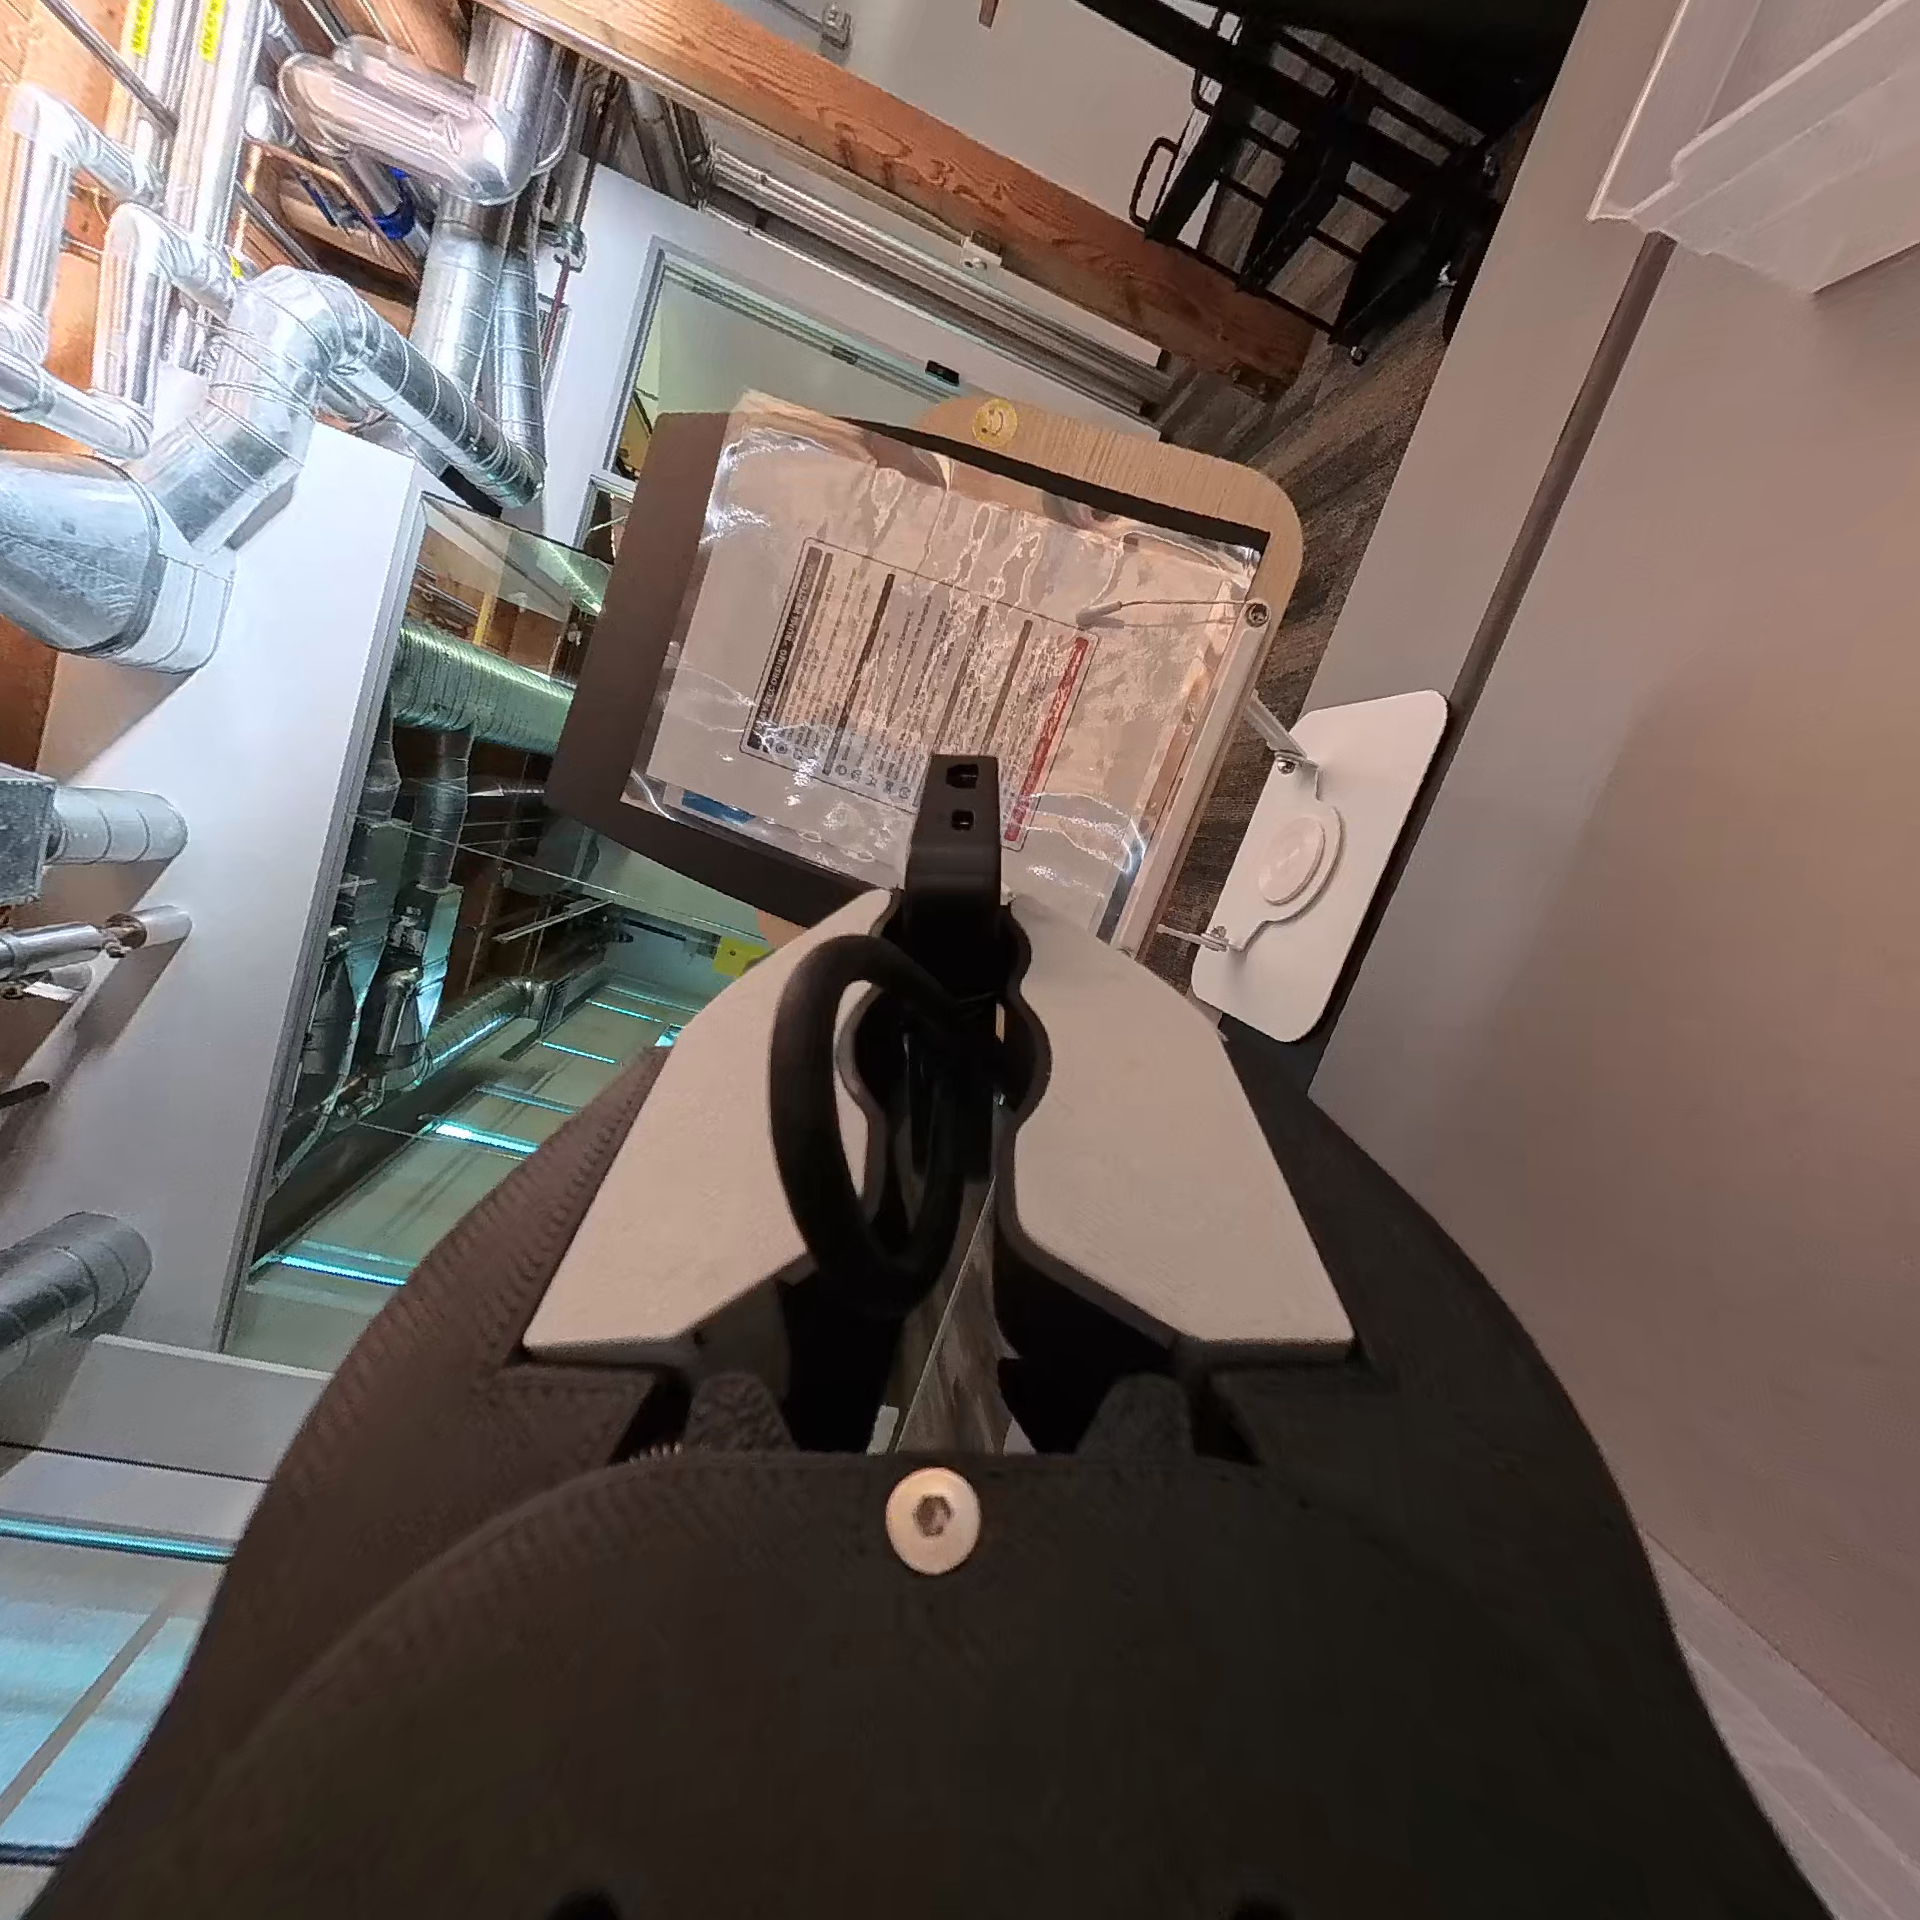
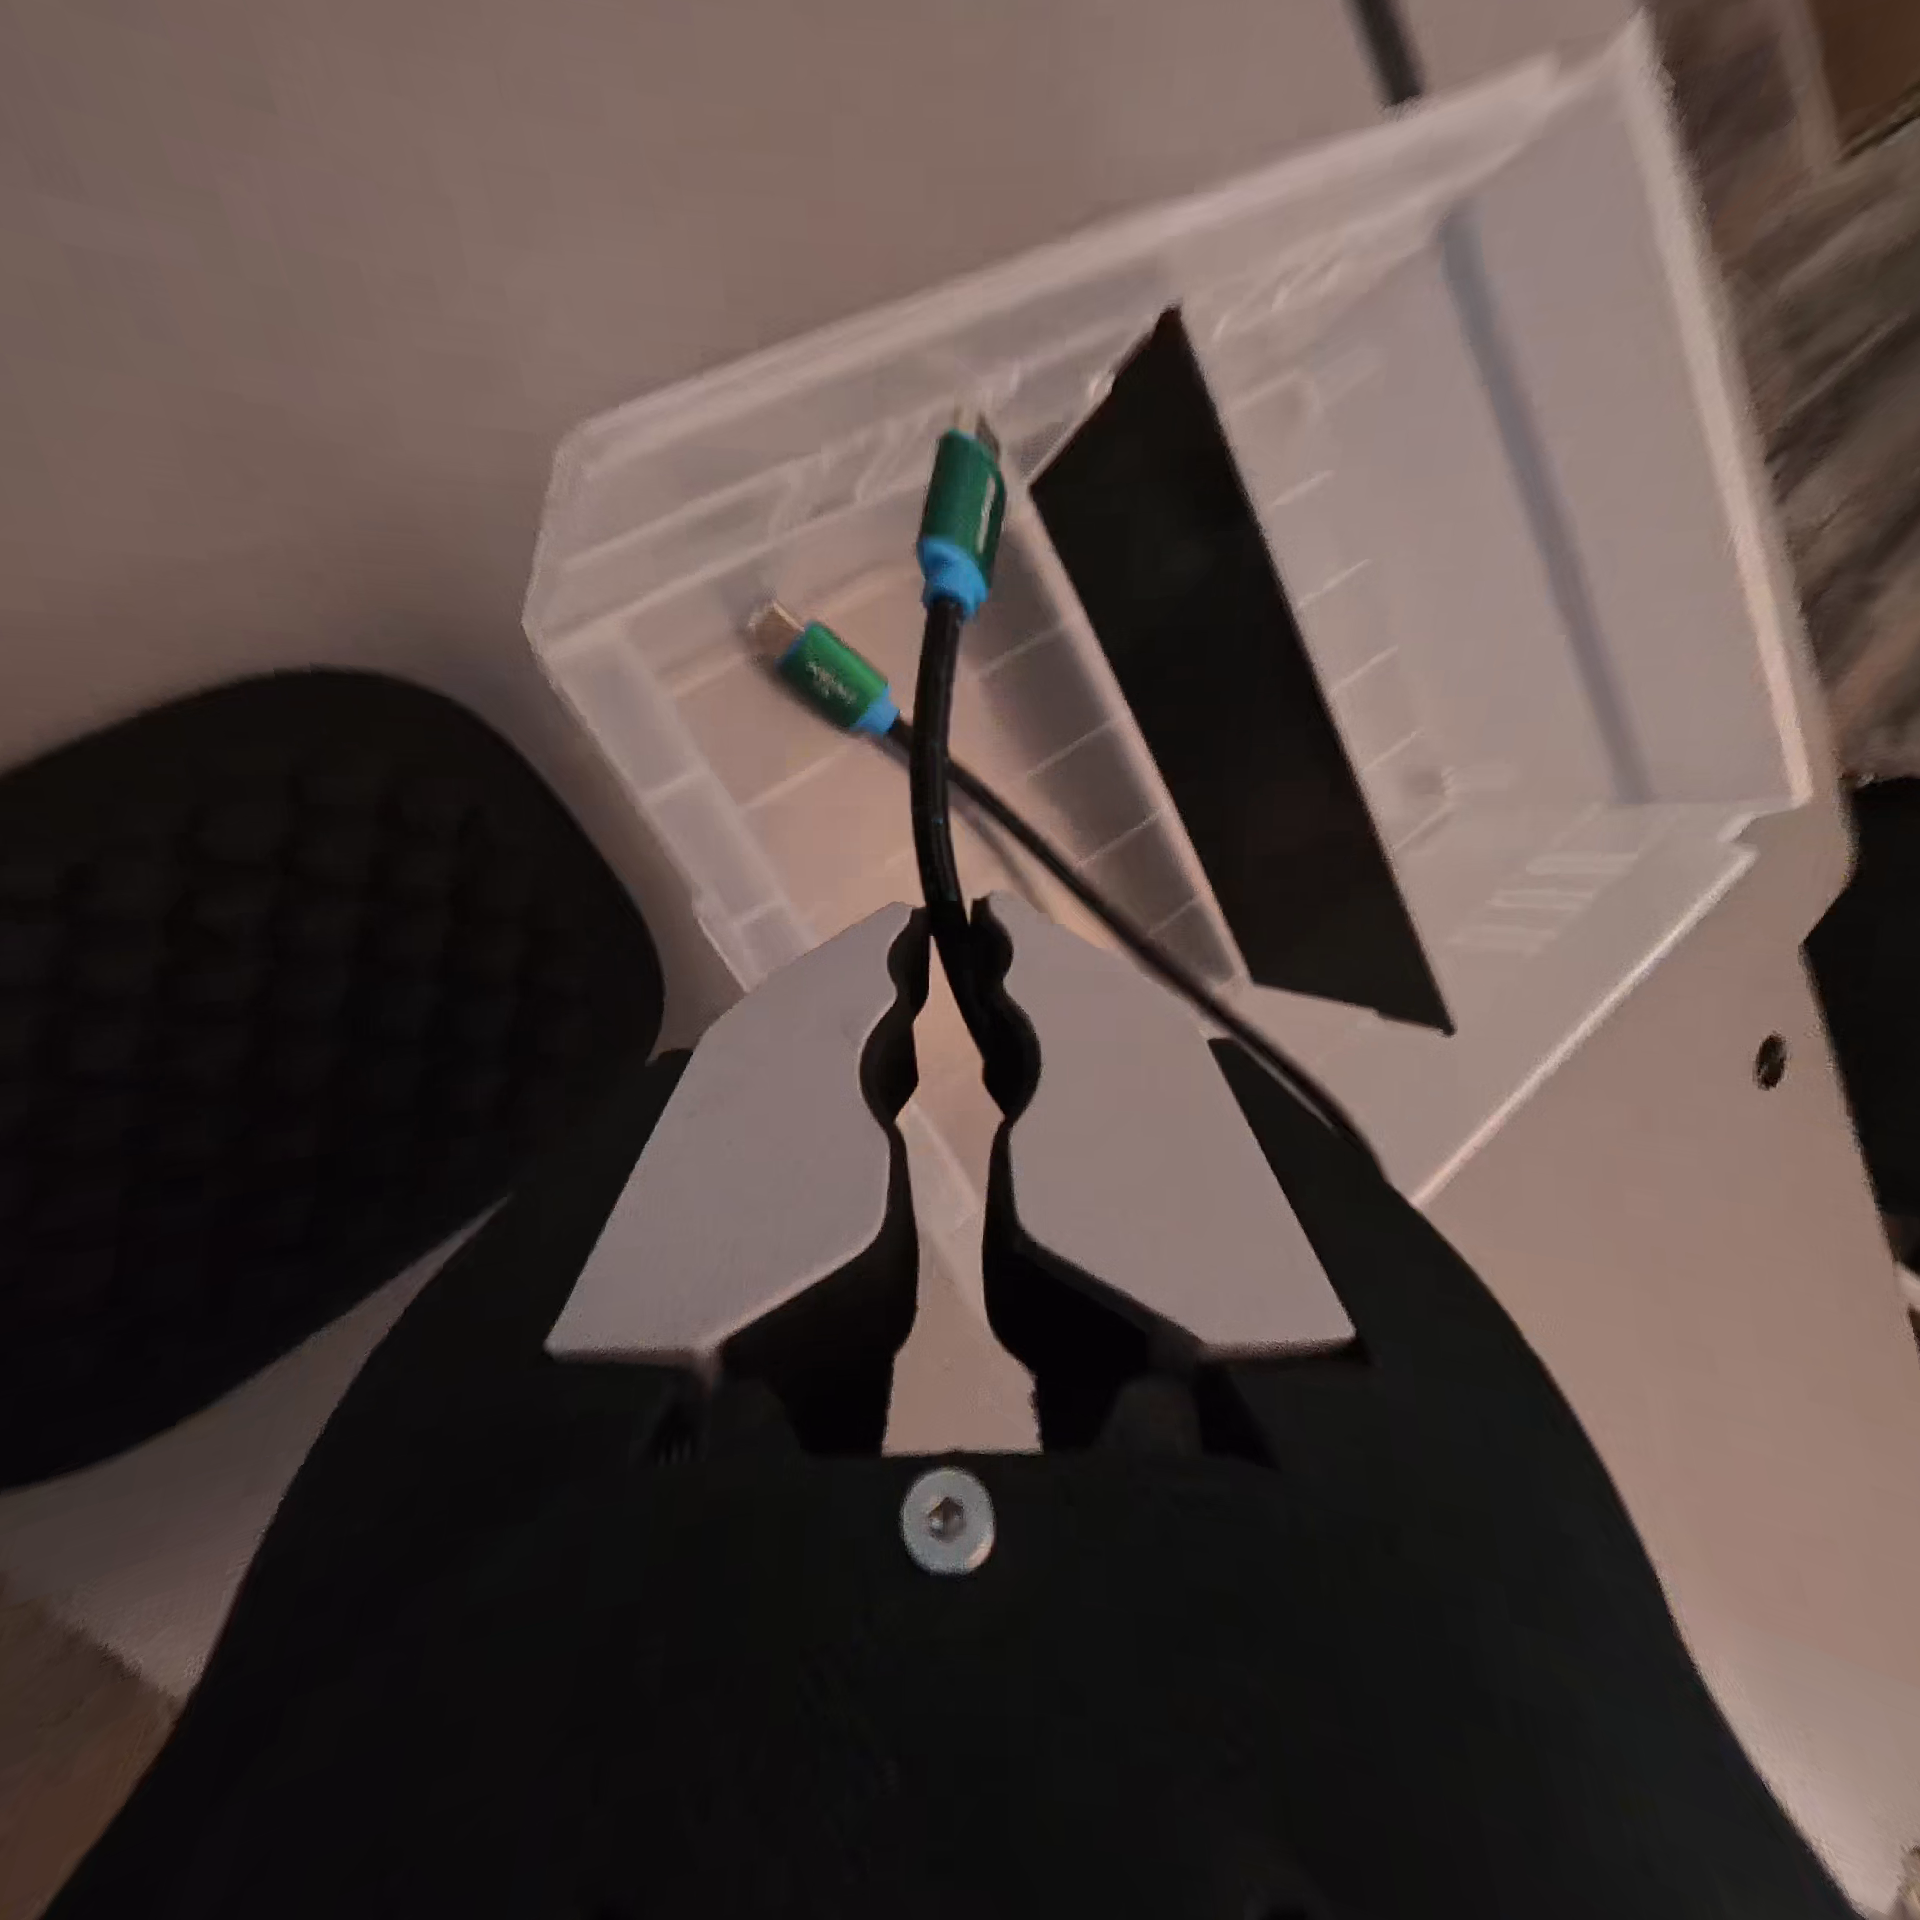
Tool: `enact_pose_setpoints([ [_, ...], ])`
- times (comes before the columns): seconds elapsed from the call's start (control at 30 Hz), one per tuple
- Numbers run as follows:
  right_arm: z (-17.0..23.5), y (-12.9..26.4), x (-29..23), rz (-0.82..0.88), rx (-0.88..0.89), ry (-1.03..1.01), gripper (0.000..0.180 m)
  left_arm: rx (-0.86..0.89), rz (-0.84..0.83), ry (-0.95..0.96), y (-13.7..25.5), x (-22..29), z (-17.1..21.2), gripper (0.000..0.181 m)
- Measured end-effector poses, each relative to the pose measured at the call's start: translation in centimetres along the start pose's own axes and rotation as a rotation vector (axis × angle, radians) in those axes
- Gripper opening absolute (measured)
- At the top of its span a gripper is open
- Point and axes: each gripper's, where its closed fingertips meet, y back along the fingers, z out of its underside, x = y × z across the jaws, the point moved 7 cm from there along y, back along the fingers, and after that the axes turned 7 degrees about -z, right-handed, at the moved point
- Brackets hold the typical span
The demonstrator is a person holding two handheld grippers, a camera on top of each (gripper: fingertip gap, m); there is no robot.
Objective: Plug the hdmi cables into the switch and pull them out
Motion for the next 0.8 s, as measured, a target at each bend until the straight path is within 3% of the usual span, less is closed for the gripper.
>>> enact_pose_setpoints([
  [0.03, 0.3, -0.3, 0.2, -0.010, -0.060, -0.006, 0.009, -0.002, 0.002, 0.001, 0.0, 0.0, 0.0, 0.013],
  [0.2, 0.2, -1.9, 0.5, -0.065, -0.136, 0.002, 0.019, -0.008, 0.016, -0.008, -0.2, 0.4, 0.0, 0.013],
  [0.37, 0.2, 1.8, 3.0, -0.020, 0.153, -0.206, 0.027, -0.014, 0.020, -0.011, -0.2, 0.4, 0.1, 0.014],
  [0.47, 4.3, 3.9, 5.3, 0.190, 0.031, -0.367, 0.030, -0.013, 0.019, 0.001, -0.2, 0.2, 0.3, 0.013],
  [0.53, 7.2, 4.3, 5.9, 0.242, -0.056, -0.479, 0.036, -0.017, 0.021, 0.004, -0.2, 0.2, 0.4, 0.013],
  [0.7, 9.6, 1.5, 5.9, 0.065, 0.016, -0.818, 0.037, -0.027, 0.027, -0.005, -0.4, 0.5, 0.3, 0.013],
  [0.8, 9.8, 0.6, 6.0, 0.078, -0.006, -0.819, 0.008, -0.030, 0.035, -0.014, -0.4, 0.8, 0.2, 0.013],
])
